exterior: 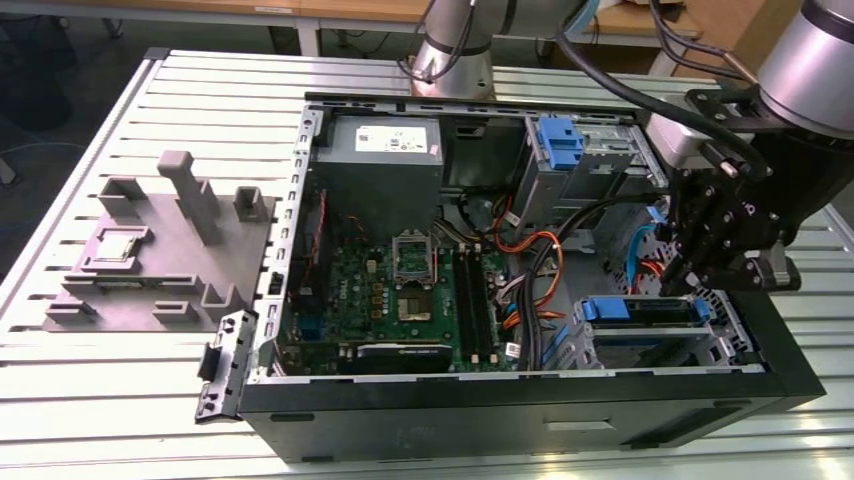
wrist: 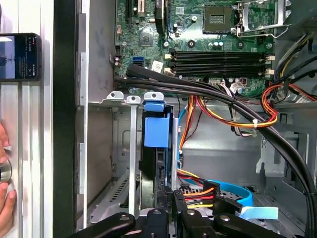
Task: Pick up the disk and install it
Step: 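Insert the first disk wire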
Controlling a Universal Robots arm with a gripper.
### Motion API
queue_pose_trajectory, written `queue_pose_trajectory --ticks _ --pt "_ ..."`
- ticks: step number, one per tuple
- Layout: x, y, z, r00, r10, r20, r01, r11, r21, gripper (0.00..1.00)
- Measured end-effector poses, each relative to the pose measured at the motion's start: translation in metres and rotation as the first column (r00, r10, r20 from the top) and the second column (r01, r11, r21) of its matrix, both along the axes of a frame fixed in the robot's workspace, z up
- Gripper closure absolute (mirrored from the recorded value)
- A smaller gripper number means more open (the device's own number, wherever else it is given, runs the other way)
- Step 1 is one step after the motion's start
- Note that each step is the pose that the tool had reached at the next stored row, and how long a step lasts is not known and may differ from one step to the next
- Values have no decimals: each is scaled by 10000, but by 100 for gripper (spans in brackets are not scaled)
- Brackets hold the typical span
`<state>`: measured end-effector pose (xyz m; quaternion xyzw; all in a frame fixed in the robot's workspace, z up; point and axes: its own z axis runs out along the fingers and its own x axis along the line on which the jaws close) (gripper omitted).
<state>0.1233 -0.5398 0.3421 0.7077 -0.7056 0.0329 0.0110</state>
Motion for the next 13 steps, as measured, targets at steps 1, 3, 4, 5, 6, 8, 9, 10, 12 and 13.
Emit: queue_pose_trajectory --ticks 1,3,4,5,6,8,9,10,12,13 --pt "2 -7 -1 10000 -27 0 27 10000 1 84" --pt "2 -18 -2 10000 -67 0 67 10000 1 84" --pt "3 -23 -4 10000 -83 0 83 10000 1 84" --pt "4 -26 -7 9999 -102 0 102 9999 8 84" --pt "5 -27 -10 9999 -131 -1 131 9999 39 84" --pt "5 -27 -17 9998 -206 -2 206 9997 146 84" --pt "5 -27 -18 9997 -232 -4 232 9995 211 84" --pt "5 -28 -19 9997 -237 -4 237 9994 232 84" --pt "8 -31 -19 9997 -239 -5 239 9994 251 84" --pt "8 -36 -19 9997 -239 -10 239 9993 299 84"
